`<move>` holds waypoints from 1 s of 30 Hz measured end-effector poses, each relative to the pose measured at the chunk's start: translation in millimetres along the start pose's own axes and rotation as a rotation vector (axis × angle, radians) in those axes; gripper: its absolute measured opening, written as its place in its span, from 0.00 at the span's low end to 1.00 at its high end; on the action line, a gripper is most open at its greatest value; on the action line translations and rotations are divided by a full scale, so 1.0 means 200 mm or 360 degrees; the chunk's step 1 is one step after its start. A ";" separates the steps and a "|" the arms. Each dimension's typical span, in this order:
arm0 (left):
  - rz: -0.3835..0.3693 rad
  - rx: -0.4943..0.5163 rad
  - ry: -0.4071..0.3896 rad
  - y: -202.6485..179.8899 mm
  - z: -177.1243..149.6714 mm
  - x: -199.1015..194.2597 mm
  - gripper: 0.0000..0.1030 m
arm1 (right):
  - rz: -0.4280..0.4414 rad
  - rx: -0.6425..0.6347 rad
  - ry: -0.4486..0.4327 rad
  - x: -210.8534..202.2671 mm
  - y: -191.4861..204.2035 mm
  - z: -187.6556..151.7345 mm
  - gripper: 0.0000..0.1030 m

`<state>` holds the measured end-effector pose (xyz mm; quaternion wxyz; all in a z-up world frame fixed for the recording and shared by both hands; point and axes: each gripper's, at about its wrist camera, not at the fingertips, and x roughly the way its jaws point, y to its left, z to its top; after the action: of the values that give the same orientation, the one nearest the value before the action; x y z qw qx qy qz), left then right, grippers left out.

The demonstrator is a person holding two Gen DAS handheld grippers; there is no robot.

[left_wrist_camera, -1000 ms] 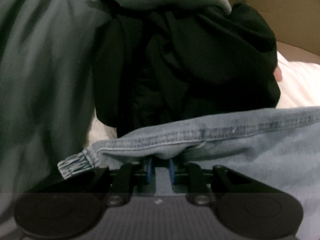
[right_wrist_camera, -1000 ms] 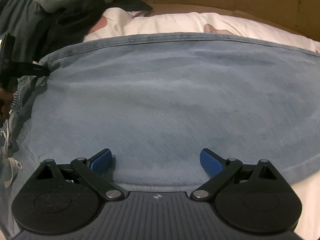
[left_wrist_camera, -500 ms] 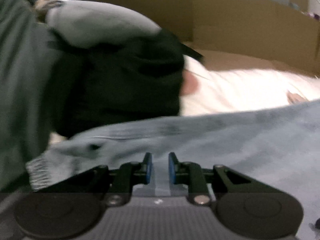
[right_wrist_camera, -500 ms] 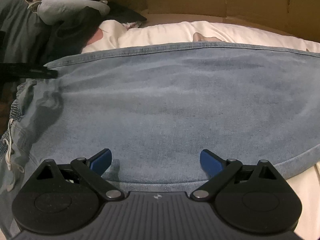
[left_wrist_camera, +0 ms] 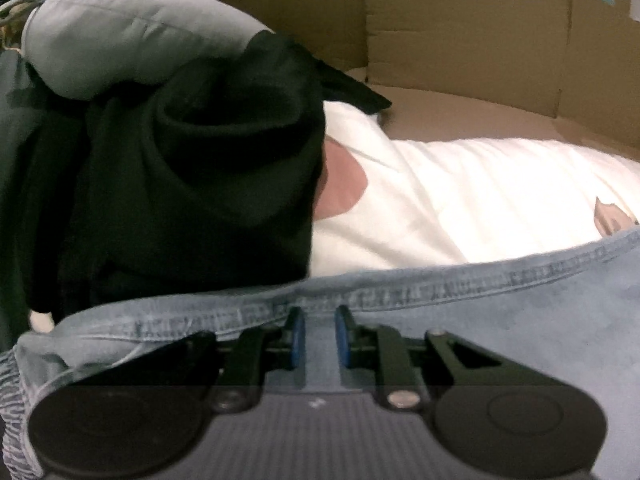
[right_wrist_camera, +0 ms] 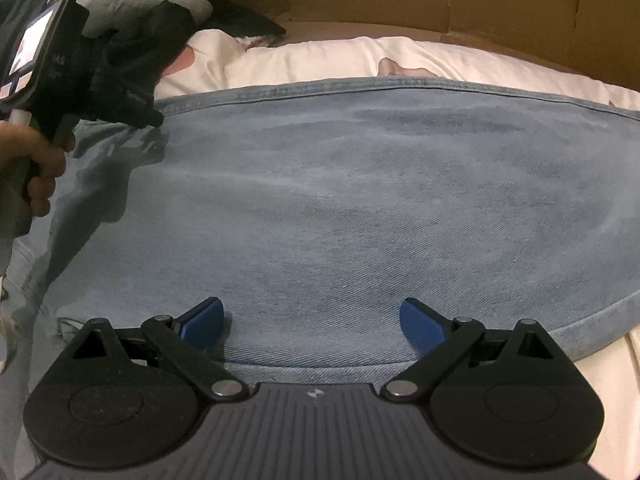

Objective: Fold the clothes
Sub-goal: 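Open the left tool off the waistband and lift the right tool away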

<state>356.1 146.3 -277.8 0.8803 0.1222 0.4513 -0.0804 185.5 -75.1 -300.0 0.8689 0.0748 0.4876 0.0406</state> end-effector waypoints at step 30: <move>-0.0148 0.0159 0.0024 -0.57 0.06 0.15 0.33 | -0.0466 0.0102 -0.0198 -0.22 -0.82 -0.07 0.95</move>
<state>354.2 33.4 -310.5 0.8650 0.1454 0.4586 -0.1428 150.7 -242.5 -298.7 0.8912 0.0331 0.4396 -0.1069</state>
